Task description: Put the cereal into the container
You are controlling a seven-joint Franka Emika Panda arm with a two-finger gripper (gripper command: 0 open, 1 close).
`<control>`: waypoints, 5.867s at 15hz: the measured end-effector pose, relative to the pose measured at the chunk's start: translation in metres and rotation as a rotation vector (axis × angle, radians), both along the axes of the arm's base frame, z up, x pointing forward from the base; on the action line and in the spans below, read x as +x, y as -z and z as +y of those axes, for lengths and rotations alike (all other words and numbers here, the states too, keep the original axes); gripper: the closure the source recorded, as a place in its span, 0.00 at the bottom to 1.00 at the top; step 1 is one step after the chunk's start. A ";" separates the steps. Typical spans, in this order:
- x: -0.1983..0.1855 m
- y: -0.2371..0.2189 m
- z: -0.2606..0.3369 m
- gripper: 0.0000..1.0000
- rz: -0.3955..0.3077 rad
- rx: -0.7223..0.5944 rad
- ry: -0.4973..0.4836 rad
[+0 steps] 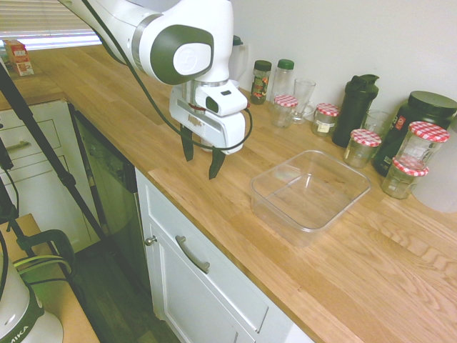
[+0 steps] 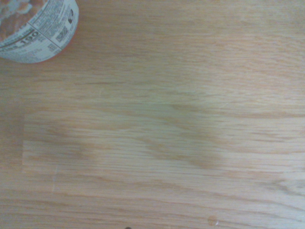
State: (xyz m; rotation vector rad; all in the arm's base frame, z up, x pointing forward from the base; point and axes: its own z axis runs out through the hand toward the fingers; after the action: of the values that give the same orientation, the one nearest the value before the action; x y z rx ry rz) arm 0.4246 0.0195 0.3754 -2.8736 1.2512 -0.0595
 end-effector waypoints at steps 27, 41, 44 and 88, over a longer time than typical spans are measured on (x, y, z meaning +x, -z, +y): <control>0.069 0.025 0.094 0.00 -0.398 0.053 -0.321; 0.099 0.034 0.117 1.00 -0.460 0.028 -0.360; 0.099 0.038 0.120 1.00 -0.461 0.031 -0.361; -0.008 -0.030 -0.193 1.00 -0.641 -0.014 0.087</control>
State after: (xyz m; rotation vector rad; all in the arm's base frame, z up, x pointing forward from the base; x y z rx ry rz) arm 0.4168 -0.1731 0.4059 -2.4698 1.2157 -0.9041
